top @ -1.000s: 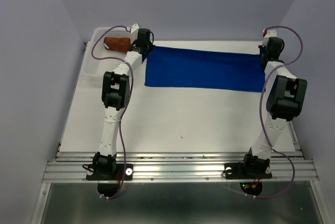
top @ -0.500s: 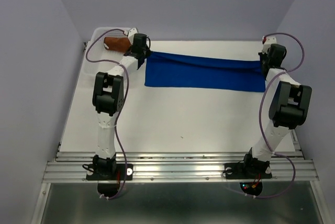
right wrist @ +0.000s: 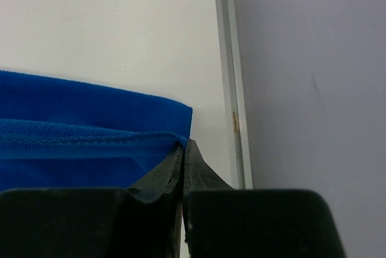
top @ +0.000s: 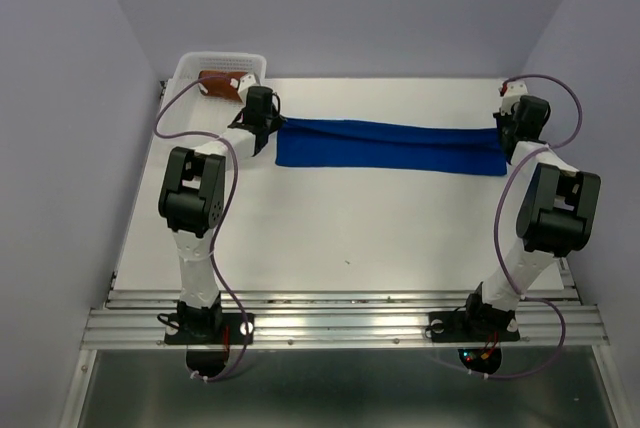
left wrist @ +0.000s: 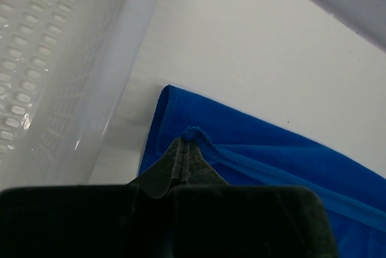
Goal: Roll the towels
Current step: Fold the towel
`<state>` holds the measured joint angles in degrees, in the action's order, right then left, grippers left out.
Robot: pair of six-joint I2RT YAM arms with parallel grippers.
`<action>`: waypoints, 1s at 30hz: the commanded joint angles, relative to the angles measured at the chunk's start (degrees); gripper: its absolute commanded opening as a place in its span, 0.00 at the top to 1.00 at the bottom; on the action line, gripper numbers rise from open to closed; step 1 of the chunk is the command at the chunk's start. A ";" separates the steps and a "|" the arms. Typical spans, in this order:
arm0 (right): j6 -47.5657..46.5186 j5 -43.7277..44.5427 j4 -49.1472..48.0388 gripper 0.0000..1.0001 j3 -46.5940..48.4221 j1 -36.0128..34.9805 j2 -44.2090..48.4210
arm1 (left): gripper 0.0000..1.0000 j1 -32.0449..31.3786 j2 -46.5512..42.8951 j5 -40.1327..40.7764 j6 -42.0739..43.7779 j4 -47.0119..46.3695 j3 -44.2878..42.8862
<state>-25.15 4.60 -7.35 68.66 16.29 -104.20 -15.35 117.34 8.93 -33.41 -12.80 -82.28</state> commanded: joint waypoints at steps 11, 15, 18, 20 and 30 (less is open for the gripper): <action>-6.22 -4.07 -4.42 0.95 -0.46 1.89 1.28 | 1.00 -0.03 -4.66 -1.54 -0.96 -6.10 6.69; -6.76 -4.16 -4.51 0.94 -1.51 1.90 0.76 | 1.00 -0.38 -4.40 -1.63 -0.69 -6.01 7.57; -6.85 -4.16 -4.51 0.94 -2.04 1.90 0.41 | 1.00 -0.64 -4.31 -2.77 -0.78 -6.01 8.01; -6.93 -4.86 -4.60 0.94 -2.48 1.90 0.49 | 1.00 -0.99 -4.22 -1.99 -1.22 -5.40 8.54; -3.69 -7.07 -4.69 0.90 -5.82 3.57 1.99 | 1.00 -1.61 -5.72 -1.81 -2.27 -2.59 10.56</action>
<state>-30.65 -1.52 -8.95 64.05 18.72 -104.22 -16.45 116.29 6.63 -35.42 -15.92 -72.71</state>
